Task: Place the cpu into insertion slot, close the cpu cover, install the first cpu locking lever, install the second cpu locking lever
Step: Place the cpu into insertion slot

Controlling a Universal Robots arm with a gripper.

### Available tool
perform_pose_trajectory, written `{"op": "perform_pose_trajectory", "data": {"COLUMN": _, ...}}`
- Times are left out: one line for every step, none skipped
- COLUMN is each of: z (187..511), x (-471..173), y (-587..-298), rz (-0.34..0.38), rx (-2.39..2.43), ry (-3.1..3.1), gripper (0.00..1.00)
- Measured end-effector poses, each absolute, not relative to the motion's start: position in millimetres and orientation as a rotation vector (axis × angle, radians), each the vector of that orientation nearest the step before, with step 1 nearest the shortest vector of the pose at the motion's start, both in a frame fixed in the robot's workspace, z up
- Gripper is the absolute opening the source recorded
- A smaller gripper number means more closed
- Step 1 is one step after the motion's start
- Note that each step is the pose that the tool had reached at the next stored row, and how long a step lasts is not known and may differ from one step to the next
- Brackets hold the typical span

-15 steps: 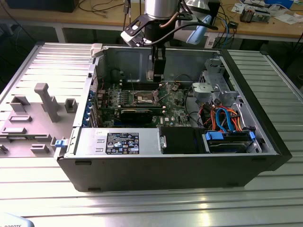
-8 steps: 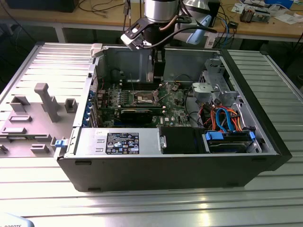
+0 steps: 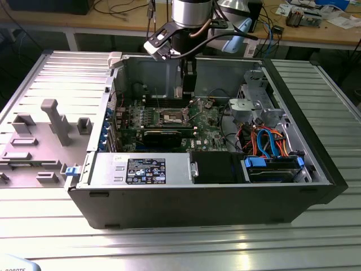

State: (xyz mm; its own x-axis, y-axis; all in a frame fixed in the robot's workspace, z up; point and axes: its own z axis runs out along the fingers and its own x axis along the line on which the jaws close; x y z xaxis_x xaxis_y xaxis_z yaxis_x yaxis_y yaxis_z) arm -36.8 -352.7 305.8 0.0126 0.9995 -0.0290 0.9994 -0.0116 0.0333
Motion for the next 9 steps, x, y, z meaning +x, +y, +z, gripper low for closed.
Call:
{"op": "perform_pose_trajectory", "data": {"z": 305.8, "x": -36.9, "y": -352.7, "rz": 0.004, "rx": 2.203, "ry": 2.177, "gripper": 0.54}}
{"op": "perform_pose_trajectory", "data": {"z": 305.8, "x": -37.1, "y": -352.7, "rz": 0.004, "rx": 2.204, "ry": 2.177, "gripper": 0.54}}
{"op": "perform_pose_trajectory", "data": {"z": 305.8, "x": -37.1, "y": -352.7, "rz": 0.004, "rx": 2.203, "ry": 2.177, "gripper": 0.54}}
{"op": "perform_pose_trajectory", "data": {"z": 305.7, "x": -37.1, "y": -352.7, "rz": 0.004, "rx": 2.203, "ry": 2.177, "gripper": 0.54}}
{"op": "perform_pose_trajectory", "data": {"z": 305.6, "x": -37.2, "y": -352.7, "rz": 0.004, "rx": 2.203, "ry": 2.177, "gripper": 0.54}}
{"op": "perform_pose_trajectory", "data": {"z": 304.8, "x": -37.9, "y": -352.6, "rz": 0.005, "rx": 2.202, "ry": 2.179, "gripper": 0.54}}
{"op": "perform_pose_trajectory", "data": {"z": 304.0, "x": -38.2, "y": -352.7, "rz": 0.008, "rx": 2.2, "ry": 2.182, "gripper": 0.54}}
{"op": "perform_pose_trajectory", "data": {"z": 302.9, "x": -38.6, "y": -352.7, "rz": 0.009, "rx": 2.197, "ry": 2.188, "gripper": 0.54}}
{"op": "perform_pose_trajectory", "data": {"z": 301.6, "x": -39.2, "y": -352.7, "rz": 0.011, "rx": 2.191, "ry": 2.195, "gripper": 0.54}}
